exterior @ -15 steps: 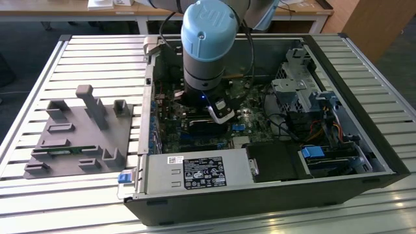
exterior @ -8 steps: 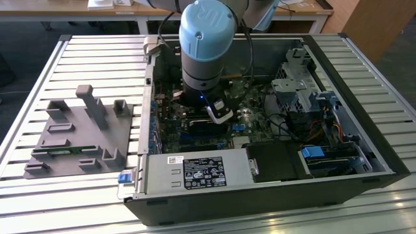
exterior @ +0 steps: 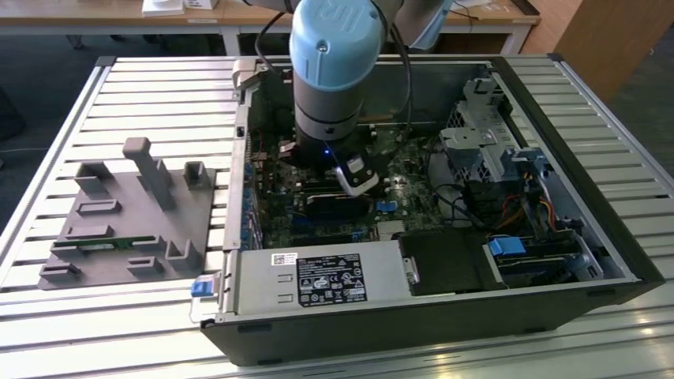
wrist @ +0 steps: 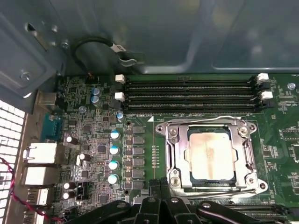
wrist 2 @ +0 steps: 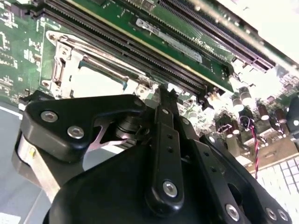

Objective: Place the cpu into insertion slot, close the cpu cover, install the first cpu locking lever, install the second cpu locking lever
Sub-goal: 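Install the second cpu locking lever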

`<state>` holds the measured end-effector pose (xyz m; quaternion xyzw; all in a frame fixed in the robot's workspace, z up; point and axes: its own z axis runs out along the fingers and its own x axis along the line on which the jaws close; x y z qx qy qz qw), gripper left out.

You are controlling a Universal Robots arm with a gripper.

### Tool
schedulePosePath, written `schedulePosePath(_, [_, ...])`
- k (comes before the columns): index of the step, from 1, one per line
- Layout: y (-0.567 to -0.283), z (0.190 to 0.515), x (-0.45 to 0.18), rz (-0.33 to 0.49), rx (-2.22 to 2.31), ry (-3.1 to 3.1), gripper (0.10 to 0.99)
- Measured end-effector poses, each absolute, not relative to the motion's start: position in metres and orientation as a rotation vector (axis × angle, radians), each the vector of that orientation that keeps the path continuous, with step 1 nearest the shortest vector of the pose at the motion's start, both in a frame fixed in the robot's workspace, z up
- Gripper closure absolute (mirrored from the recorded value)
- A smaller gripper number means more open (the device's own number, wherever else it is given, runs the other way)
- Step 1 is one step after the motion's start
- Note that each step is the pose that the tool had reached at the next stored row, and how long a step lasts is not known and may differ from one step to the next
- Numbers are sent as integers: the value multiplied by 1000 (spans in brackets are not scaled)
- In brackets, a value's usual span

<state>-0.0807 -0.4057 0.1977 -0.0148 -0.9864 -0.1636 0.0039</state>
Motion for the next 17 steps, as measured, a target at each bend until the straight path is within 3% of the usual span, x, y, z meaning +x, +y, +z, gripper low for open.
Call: schedulePosePath(17, [-406,211,-81,-513,-46,-3091,980])
